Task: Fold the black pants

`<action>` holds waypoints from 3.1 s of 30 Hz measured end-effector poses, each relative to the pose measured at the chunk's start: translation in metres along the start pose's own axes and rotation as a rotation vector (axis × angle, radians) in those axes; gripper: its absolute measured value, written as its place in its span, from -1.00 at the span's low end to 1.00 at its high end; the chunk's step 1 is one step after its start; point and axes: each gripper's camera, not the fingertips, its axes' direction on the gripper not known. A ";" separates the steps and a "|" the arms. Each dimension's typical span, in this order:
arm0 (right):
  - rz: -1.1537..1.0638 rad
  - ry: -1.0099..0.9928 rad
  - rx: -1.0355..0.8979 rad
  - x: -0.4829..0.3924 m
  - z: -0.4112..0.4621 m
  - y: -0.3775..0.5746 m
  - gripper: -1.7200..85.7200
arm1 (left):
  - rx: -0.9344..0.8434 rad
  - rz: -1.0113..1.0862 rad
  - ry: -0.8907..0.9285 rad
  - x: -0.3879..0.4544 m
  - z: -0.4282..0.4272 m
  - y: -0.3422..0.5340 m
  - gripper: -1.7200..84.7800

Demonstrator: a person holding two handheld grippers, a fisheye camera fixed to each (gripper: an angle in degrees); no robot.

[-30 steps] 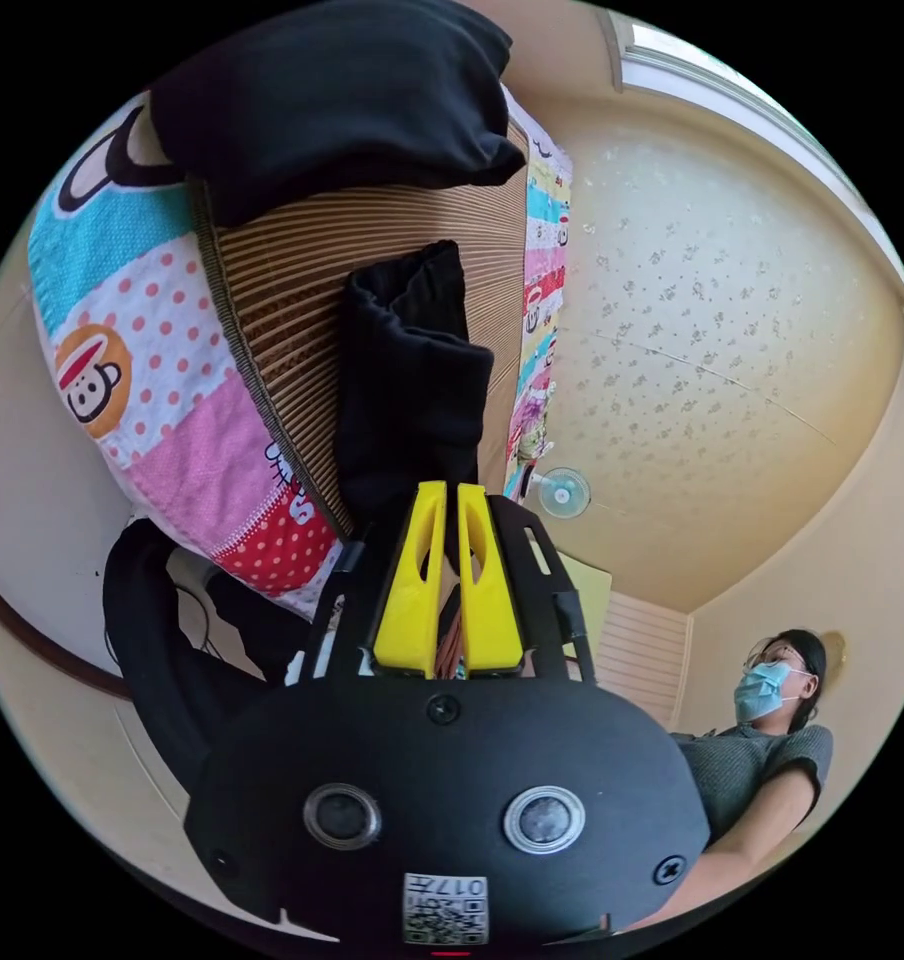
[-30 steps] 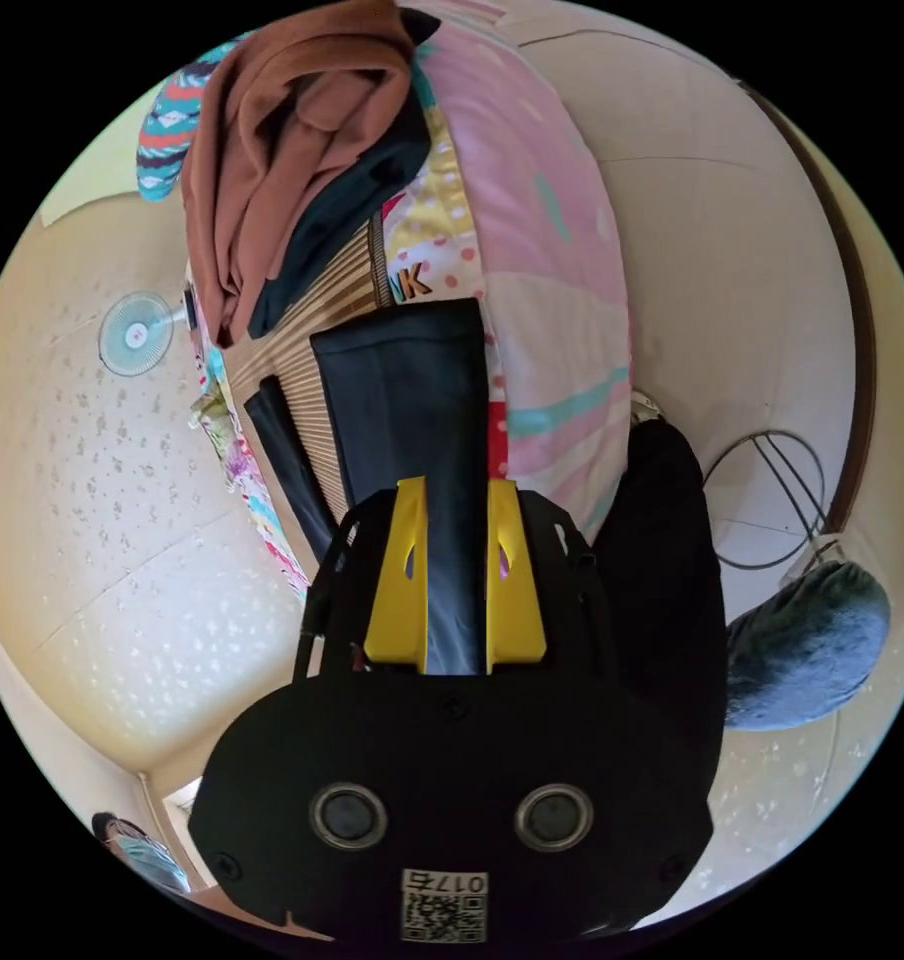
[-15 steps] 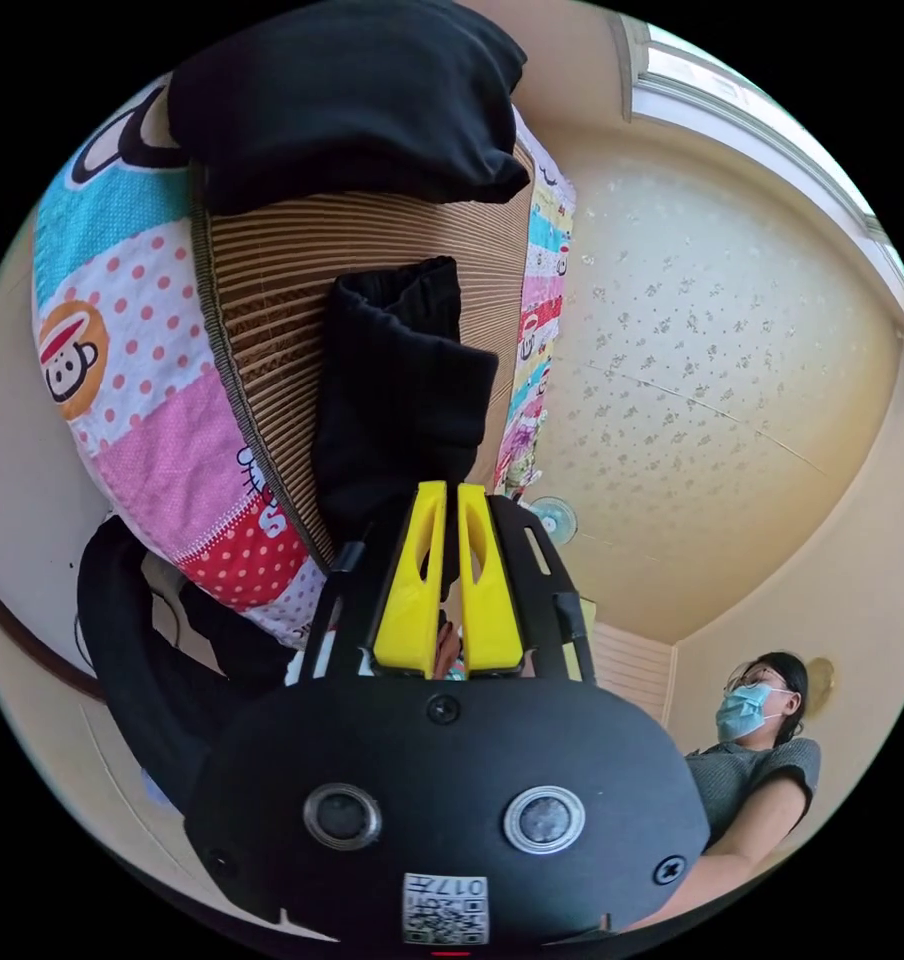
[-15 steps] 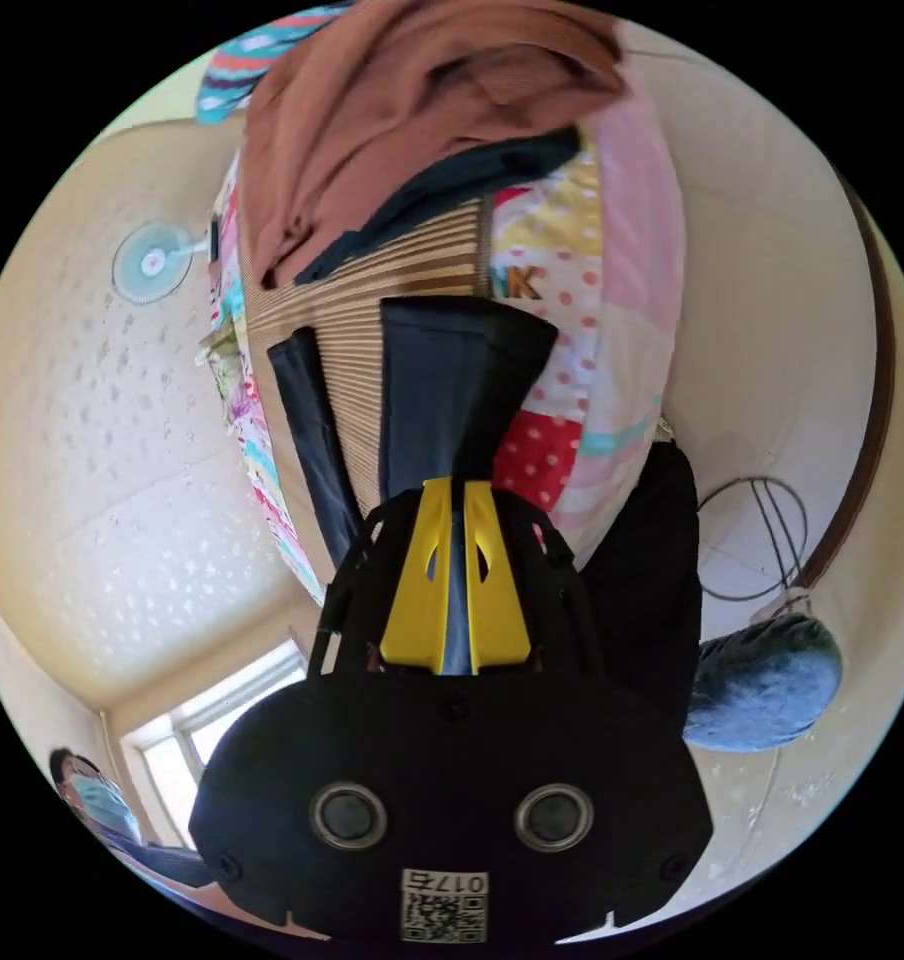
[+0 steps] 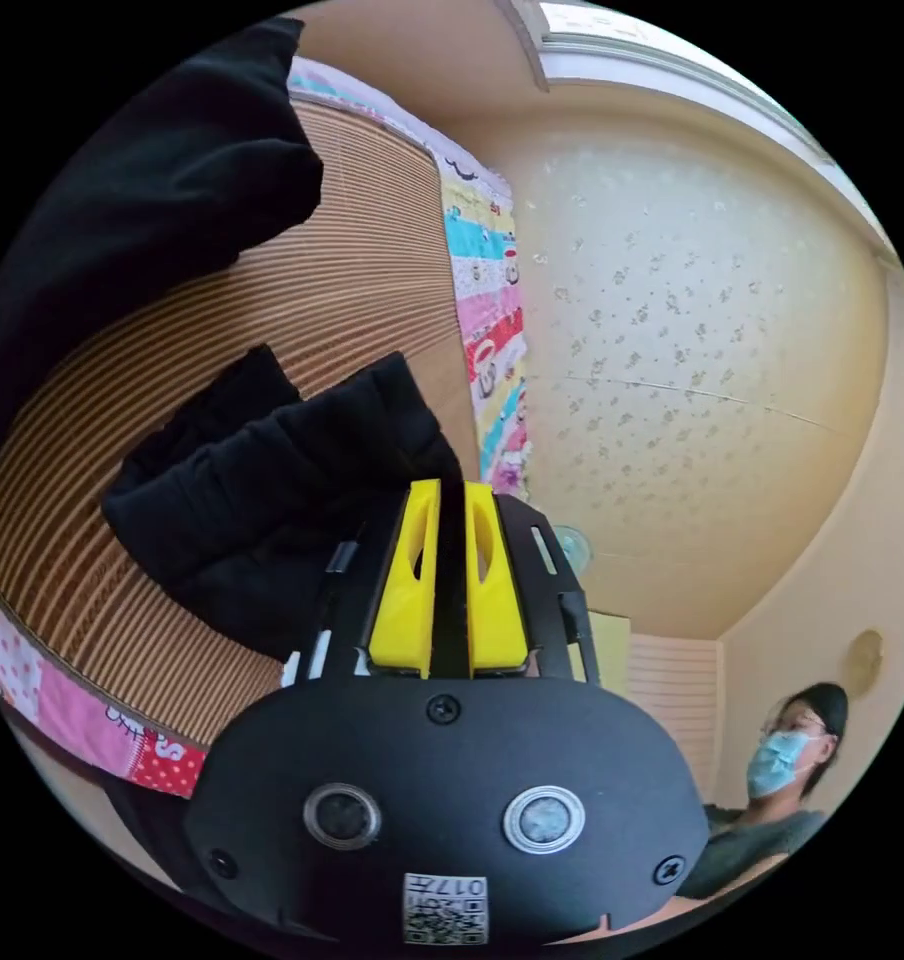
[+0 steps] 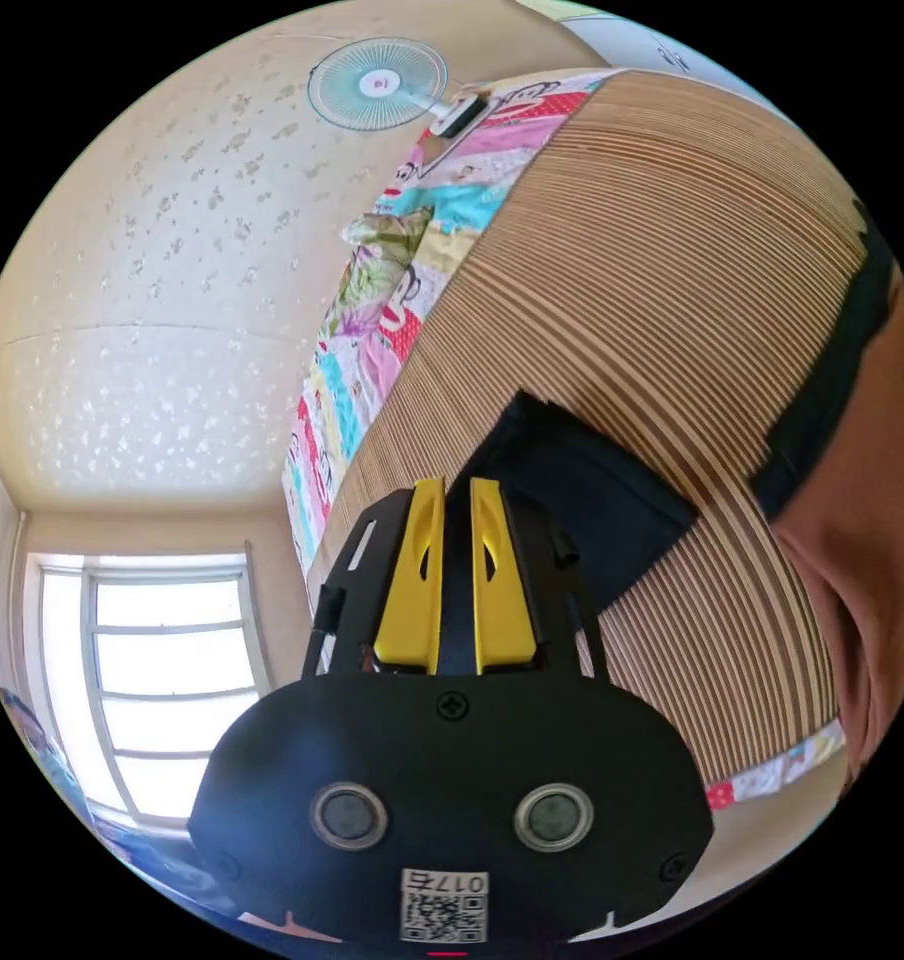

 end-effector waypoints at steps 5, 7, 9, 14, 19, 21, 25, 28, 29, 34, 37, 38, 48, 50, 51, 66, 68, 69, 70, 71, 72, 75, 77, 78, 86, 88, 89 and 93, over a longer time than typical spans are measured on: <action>-0.098 0.080 -0.169 0.003 0.095 -0.008 -0.95 | -0.138 0.202 -0.275 0.032 0.102 0.006 -0.86; -0.176 0.132 -0.276 0.010 0.128 0.012 -0.95 | -0.269 0.321 -0.364 0.040 0.142 0.023 -0.87; -0.222 0.257 -0.428 0.028 0.162 0.040 -0.95 | -0.436 0.419 -0.450 0.038 0.181 0.045 -0.90; -0.447 0.608 -0.600 0.082 0.182 0.143 -0.95 | -0.691 0.534 -0.735 0.003 0.226 0.109 -0.97; -0.467 0.715 -0.728 0.135 0.151 0.201 -0.95 | -0.722 0.426 -0.700 -0.020 0.206 0.136 -0.97; -0.390 0.730 -0.760 0.156 0.138 0.207 -0.95 | -0.711 0.408 -0.676 -0.024 0.193 0.146 -0.95; -0.285 0.766 -0.779 0.184 0.107 0.211 -0.95 | -0.406 0.305 -0.638 -0.027 0.120 0.153 -0.82; -0.290 0.735 -0.786 0.194 0.088 0.220 -0.95 | -0.098 0.106 -0.570 -0.047 0.055 0.147 -0.66; -0.276 0.731 -0.785 0.198 0.081 0.224 -0.95 | -0.027 0.031 -0.528 -0.061 0.038 0.142 -0.59; -0.171 0.606 -0.702 0.208 0.053 0.236 -0.95 | -0.001 -0.112 -0.486 -0.121 0.022 0.111 -0.48; -0.101 0.467 -0.629 0.207 0.039 0.244 -0.95 | -0.077 -0.117 -0.304 -0.154 0.036 0.090 -0.54; -0.070 0.401 -0.602 0.206 0.036 0.247 -0.95 | -0.131 -0.129 -0.171 -0.169 0.046 0.085 -0.60; 0.521 -0.318 -0.467 0.226 0.105 0.330 -0.96 | -0.296 0.124 0.185 -0.134 0.050 0.088 -0.73; 0.488 -0.337 -0.587 0.203 0.153 0.352 -0.96 | -0.299 0.215 0.157 -0.100 0.046 0.101 -0.73; 0.458 -0.325 -0.630 0.195 0.166 0.358 -0.96 | -0.302 0.240 0.144 -0.092 0.046 0.105 -0.73; 0.072 -0.311 -0.921 0.253 0.115 0.312 -0.95 | -0.759 0.977 -0.189 0.042 0.222 0.298 -0.70; 0.116 -0.117 -0.804 0.303 0.044 0.286 -0.95 | -1.036 0.982 -0.117 0.028 0.273 0.331 -0.75; 0.135 -0.073 -0.773 0.314 0.027 0.281 -0.95 | -1.103 0.975 -0.065 0.025 0.281 0.336 -0.78; 0.173 -0.001 -0.706 0.332 -0.006 0.274 -0.95 | -1.170 0.952 -0.007 0.019 0.291 0.342 -0.81; 0.205 0.040 -0.635 0.346 -0.035 0.270 -0.95 | -1.151 0.933 -0.021 0.013 0.294 0.339 -0.81; 0.218 0.048 -0.601 0.352 -0.047 0.269 -0.94 | -1.127 0.926 -0.039 0.011 0.293 0.336 -0.79; 0.232 -0.006 -0.487 0.369 -0.080 0.270 -0.93 | -0.982 0.852 -0.160 -0.010 0.284 0.307 -0.73; 0.212 -0.076 -0.483 0.371 -0.071 0.274 -0.91 | -0.845 0.717 -0.307 -0.039 0.275 0.275 -0.63; 0.201 -0.089 -0.490 0.369 -0.066 0.275 -0.90 | -0.816 0.677 -0.338 -0.047 0.273 0.267 -0.60; -0.035 0.085 -0.678 0.302 0.060 0.293 -0.61 | -0.823 0.289 -0.459 -0.145 0.296 0.213 -0.48; -0.040 0.168 -0.734 0.296 0.085 0.299 -0.63 | -0.825 0.249 -0.429 -0.154 0.298 0.210 -0.48; -0.025 0.271 -0.788 0.295 0.102 0.303 -0.67 | -0.823 0.240 -0.417 -0.157 0.298 0.209 -0.48; -0.066 0.161 -0.895 0.270 0.119 0.298 -0.84 | -0.786 0.229 -0.395 -0.165 0.295 0.205 -0.48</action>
